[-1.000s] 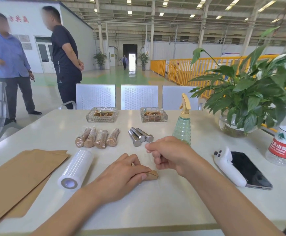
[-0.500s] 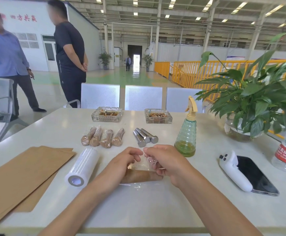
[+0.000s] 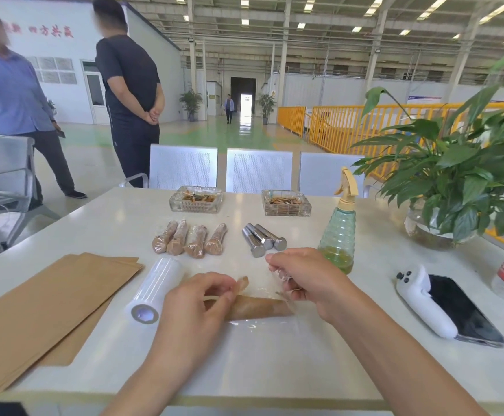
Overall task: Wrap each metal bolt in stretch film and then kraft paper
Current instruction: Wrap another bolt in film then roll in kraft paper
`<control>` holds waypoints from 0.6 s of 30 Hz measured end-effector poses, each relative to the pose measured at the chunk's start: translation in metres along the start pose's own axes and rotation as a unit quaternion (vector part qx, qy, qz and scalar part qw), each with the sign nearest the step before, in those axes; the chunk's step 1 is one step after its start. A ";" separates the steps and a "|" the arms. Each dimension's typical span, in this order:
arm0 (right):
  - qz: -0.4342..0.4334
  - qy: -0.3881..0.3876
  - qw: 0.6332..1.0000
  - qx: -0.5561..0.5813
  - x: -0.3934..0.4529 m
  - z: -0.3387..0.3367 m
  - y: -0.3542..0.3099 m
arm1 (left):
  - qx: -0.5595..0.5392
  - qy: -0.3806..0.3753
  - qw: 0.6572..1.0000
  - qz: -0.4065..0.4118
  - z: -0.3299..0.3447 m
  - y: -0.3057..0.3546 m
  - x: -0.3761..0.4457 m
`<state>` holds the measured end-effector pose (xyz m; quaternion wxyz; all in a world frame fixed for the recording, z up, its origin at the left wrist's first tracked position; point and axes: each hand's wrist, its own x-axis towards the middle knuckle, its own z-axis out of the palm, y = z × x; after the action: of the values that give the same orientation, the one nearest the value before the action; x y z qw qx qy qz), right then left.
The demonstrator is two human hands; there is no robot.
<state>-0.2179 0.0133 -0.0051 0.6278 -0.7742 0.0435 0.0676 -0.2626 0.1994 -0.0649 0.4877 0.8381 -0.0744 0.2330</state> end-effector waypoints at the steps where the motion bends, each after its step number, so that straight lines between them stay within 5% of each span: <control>1: -0.007 0.004 1.000 -0.017 0.000 -0.001 -0.001 | 0.029 -0.009 0.999 0.023 0.001 0.000 0.001; 5: -0.033 -0.013 0.997 -0.067 -0.002 -0.001 -0.004 | 0.067 -0.049 0.995 0.055 0.005 -0.004 0.007; 18: -0.029 -0.005 0.974 -0.223 0.012 0.043 -0.003 | 0.001 -0.172 0.980 -0.103 0.001 -0.011 0.033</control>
<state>-0.2078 0.0563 -0.0127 0.4409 -0.8955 0.0018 0.0608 -0.2295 0.2070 -0.0584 0.4882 0.8693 -0.0695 0.0342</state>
